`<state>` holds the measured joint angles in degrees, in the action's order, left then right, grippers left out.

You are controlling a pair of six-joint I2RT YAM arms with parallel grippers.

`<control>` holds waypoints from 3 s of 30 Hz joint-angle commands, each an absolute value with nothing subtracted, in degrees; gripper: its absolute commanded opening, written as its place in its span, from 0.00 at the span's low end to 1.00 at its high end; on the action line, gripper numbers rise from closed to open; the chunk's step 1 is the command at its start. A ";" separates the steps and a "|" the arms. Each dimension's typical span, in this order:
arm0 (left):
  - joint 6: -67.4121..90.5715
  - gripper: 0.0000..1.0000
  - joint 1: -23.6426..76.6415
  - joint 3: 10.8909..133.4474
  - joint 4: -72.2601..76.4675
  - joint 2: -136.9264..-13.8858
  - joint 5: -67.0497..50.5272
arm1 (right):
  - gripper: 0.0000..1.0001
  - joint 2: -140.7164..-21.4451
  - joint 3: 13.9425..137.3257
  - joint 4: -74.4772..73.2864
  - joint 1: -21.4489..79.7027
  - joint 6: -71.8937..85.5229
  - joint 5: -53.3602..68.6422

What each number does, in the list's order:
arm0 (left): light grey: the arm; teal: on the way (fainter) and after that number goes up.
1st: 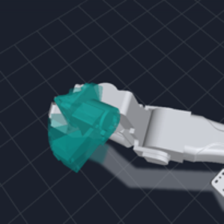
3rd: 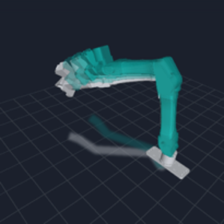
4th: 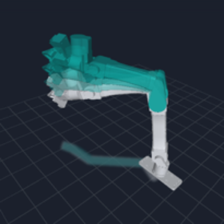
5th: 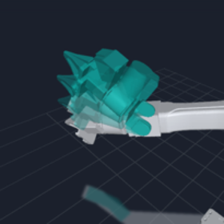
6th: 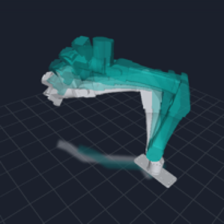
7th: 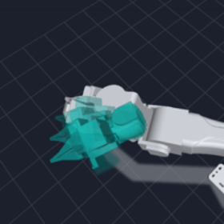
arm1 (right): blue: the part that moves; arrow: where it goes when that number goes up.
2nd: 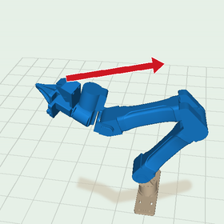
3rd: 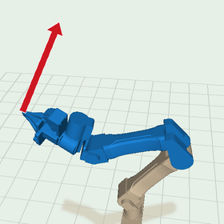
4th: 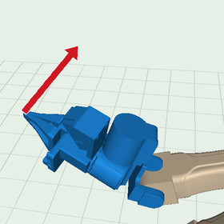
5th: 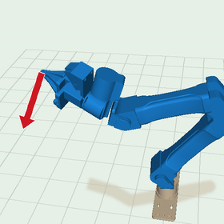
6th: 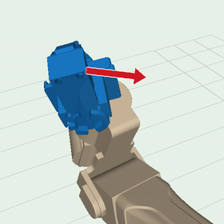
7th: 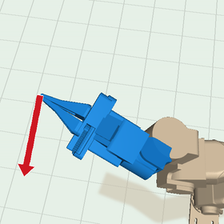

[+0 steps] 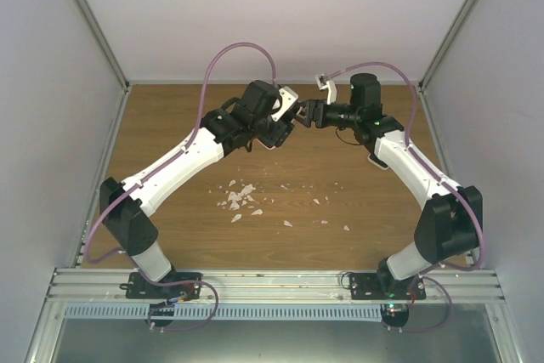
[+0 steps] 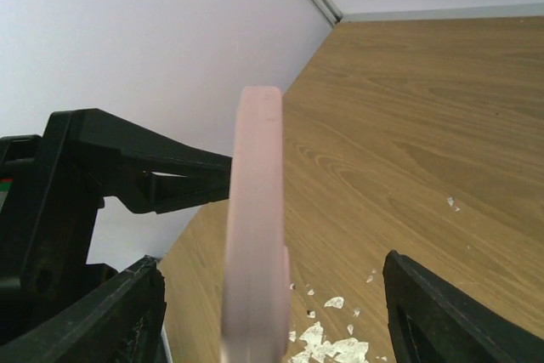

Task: Take the phone out of the phone case
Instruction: Pick up the phone at the center of the board, then remove the phone case from the phone.

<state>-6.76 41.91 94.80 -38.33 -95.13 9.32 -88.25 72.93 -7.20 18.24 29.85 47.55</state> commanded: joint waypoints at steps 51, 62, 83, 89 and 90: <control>-14.67 0.97 23.47 86.36 -42.21 -81.79 -45.58 | 0.00 -81.48 72.68 -9.37 11.42 12.87 74.46; -16.36 0.84 22.15 79.93 -43.90 -77.88 -53.75 | 0.01 -79.07 72.75 -7.31 10.20 14.31 83.06; -9.86 0.77 24.01 78.22 -39.49 -80.12 -45.54 | 0.01 -78.71 70.77 -3.59 10.22 18.24 83.98; -9.40 0.77 24.08 78.24 -39.47 -79.99 -46.40 | 0.00 -78.31 69.81 -3.60 10.23 17.70 82.24; -9.33 0.77 24.00 78.20 -39.46 -79.92 -46.56 | 0.00 -78.31 69.71 -3.53 10.21 17.79 82.26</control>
